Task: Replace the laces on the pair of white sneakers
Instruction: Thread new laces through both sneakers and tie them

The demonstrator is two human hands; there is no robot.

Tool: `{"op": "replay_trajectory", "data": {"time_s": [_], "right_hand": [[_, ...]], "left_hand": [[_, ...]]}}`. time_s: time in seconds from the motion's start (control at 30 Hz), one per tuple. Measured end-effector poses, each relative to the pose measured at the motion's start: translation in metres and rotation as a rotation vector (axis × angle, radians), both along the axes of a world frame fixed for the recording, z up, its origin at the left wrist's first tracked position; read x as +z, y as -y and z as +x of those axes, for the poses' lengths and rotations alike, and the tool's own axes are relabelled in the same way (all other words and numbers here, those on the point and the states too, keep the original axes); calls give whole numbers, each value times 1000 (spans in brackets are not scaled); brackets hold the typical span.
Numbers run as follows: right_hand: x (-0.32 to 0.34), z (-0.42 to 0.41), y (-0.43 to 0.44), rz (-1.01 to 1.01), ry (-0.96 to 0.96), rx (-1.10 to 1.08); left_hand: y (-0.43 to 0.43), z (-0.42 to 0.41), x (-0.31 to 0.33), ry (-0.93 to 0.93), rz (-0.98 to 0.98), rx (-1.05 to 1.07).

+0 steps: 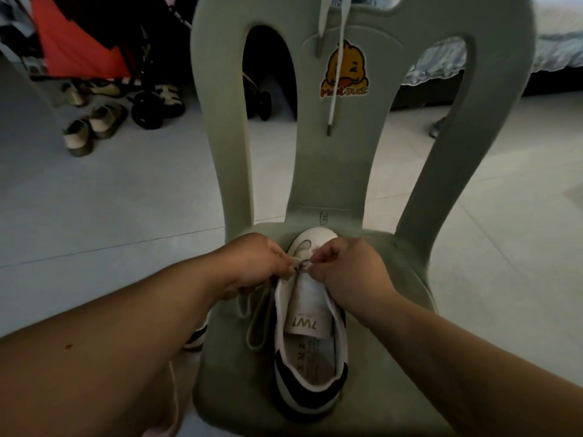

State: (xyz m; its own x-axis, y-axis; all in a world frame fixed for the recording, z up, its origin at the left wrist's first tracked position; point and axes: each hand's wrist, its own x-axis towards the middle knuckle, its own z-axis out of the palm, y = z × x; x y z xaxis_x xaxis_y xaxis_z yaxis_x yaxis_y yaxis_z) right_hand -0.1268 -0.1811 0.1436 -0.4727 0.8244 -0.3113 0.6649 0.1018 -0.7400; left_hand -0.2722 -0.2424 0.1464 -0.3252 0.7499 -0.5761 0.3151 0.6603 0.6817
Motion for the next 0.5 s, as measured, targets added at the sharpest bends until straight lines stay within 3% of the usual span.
{"op": "replay_trajectory", "data": {"time_s": [0.13, 0.37, 0.5], "right_hand": [[-4, -2, 6, 51, -3, -46], [-9, -6, 8, -42, -112, -157], [-12, -6, 7, -21, -63, -117]], "left_hand": [[1, 0, -2, 17, 6, 15], [-1, 1, 3, 32, -1, 3], [0, 1, 3, 23, -9, -5]]}}
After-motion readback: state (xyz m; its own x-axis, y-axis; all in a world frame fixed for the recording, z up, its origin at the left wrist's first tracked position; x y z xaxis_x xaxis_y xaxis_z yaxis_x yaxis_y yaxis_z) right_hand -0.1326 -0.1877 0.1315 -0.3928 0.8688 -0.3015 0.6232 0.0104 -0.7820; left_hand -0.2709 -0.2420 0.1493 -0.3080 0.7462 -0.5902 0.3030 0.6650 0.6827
